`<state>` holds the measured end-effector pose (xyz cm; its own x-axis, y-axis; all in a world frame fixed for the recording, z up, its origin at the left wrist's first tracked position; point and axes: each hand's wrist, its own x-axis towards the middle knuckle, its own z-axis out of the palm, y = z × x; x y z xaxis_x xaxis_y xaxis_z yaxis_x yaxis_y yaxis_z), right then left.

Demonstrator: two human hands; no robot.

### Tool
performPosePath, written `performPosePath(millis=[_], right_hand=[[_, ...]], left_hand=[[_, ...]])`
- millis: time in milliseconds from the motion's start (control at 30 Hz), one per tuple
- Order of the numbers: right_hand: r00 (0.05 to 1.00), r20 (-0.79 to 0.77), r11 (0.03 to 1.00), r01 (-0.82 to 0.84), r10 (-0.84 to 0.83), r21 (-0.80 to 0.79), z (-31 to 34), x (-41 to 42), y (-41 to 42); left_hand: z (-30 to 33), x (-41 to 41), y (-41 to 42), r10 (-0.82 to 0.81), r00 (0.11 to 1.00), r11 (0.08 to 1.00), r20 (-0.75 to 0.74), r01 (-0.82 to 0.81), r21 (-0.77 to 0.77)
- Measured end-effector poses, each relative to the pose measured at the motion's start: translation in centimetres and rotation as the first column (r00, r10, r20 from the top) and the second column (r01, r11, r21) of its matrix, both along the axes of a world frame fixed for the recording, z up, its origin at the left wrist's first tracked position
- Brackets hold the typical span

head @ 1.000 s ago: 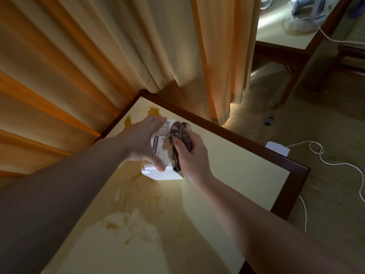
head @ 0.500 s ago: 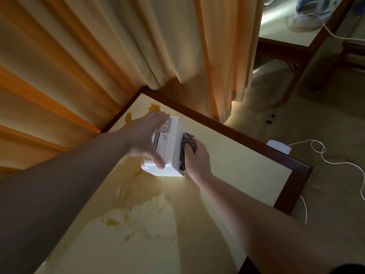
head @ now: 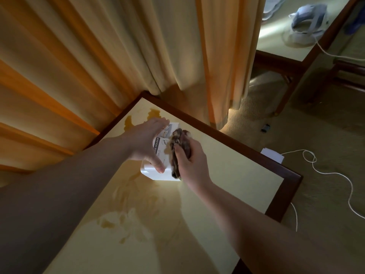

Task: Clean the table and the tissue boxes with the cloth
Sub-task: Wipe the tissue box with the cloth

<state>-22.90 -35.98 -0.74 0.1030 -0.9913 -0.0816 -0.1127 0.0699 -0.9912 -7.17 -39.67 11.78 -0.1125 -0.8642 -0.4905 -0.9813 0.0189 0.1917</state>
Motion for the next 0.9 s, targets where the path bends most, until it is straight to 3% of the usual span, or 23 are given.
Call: performPosePath(millis=[167, 333, 500, 567, 700, 900], right_hand=[[0.925, -0.316, 0.963, -0.252, 0.212, -0.093, -0.3, -3.0, 2.2], [0.707, -0.654, 0.884, -0.451, 0.270, -0.123, -1.5, -6.5, 3.2], [0.468, -0.825, 0.803, -0.595, 0.316, -0.030, -3.4, -8.4, 4.6], [0.413, -0.850, 0.786, -0.618, 0.326, 0.001, -3.4, -8.5, 4.6], [0.380, -0.854, 0.778, -0.627, 0.356, 0.045, -1.5, -8.0, 3.5], [0.445, -0.832, 0.812, -0.583, 0.332, 0.013, 2.1, -7.6, 1.6]], left_hand=[[0.5, -0.2, 0.1, -0.029, 0.999, 0.999, 0.020, 0.028, 0.032], [1.6, -1.3, -0.1, -0.139, 0.982, 0.987, 0.127, 0.127, 0.095], [1.6, -0.8, -0.3, -0.234, 0.938, 0.970, 0.255, 0.209, 0.123], [1.6, -0.8, -0.2, -0.276, 0.914, 0.960, 0.298, 0.246, 0.135], [1.6, -0.7, 0.3, -0.310, 0.888, 0.951, 0.340, 0.287, 0.118], [0.0, 0.9, 2.3, -0.055, 0.988, 0.998, 0.147, 0.055, 0.004]])
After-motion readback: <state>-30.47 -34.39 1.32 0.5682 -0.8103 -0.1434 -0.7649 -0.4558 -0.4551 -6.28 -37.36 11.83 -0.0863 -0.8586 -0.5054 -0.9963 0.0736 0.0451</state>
